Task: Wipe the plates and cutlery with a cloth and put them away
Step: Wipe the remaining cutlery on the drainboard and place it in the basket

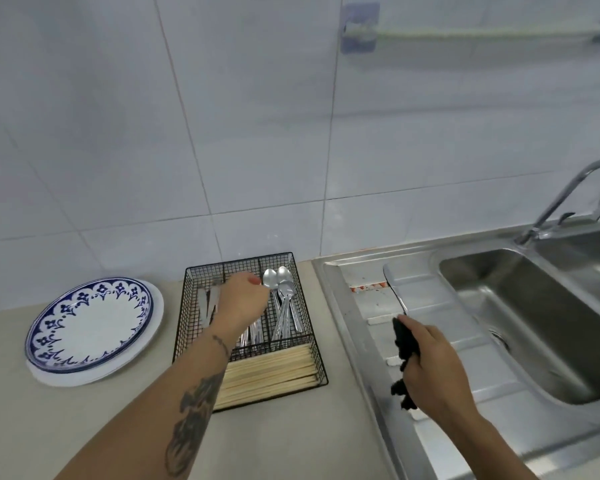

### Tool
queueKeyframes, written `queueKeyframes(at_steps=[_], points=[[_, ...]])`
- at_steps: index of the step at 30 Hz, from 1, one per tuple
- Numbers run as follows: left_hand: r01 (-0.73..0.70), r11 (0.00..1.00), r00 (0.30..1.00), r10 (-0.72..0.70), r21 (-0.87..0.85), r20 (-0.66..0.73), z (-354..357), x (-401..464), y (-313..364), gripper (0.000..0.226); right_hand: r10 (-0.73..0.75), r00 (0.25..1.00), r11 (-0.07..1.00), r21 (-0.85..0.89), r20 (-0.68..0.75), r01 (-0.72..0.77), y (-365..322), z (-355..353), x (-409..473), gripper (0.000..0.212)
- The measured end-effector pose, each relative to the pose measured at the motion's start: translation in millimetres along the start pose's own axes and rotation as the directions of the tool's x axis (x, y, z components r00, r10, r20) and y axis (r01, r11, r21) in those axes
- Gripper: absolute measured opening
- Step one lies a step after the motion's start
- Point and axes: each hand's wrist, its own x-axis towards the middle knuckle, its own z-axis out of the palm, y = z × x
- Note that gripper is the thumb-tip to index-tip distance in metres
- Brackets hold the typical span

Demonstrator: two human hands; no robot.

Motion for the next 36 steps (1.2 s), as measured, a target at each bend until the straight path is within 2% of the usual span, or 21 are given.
queueKeyframes(at_steps=[5, 9, 13, 18, 23, 27, 31, 36], points=[[-0.137, 0.991, 0.982, 0.135, 0.010, 0.129, 64.7, -29.5, 55.7, 0.036, 0.007, 0.999, 0.999, 0.034, -0.053, -0.006, 27.3, -26.4, 4.3, 0.068], [-0.187, 0.974, 0.955, 0.151, 0.125, 0.253, 126.5, -45.1, 81.8, 0.037, 0.018, 0.997, 0.999, 0.033, -0.081, -0.016, 54.0, -46.3, 4.8, 0.069], [-0.210, 0.955, 0.932, 0.130, 0.211, 0.338, 190.1, -49.8, 97.9, 0.022, 0.035, 0.998, 0.999, 0.007, -0.048, -0.035, 85.9, -62.0, 7.7, 0.068], [-0.145, 0.946, 0.957, 0.059, 0.289, 0.285, 257.3, -48.2, 108.6, 0.025, -0.041, 0.997, 0.997, 0.070, 0.059, 0.037, 124.6, -77.4, 18.7, 0.068], [-0.114, 0.881, 0.977, 0.014, 0.459, 0.214, 295.4, -47.2, 115.0, 0.037, -0.060, 0.995, 0.992, 0.114, 0.078, 0.051, 154.7, -88.4, 37.8, 0.070], [-0.069, 0.828, 0.980, -0.048, 0.556, 0.193, 305.3, -47.8, 121.8, 0.043, -0.058, 0.994, 0.985, 0.167, 0.097, 0.041, 166.8, -94.4, 43.1, 0.071], [-0.021, 0.823, 0.980, -0.096, 0.567, 0.176, 302.9, -42.1, 118.7, 0.049, -0.040, 0.995, 0.979, 0.203, 0.087, 0.021, 179.9, -98.1, 46.8, 0.070], [-0.072, 0.781, 0.980, -0.060, 0.621, 0.189, 289.8, -40.4, 108.2, 0.042, -0.013, 0.997, 0.969, 0.247, 0.077, -0.006, 184.0, -99.5, 48.9, 0.070]])
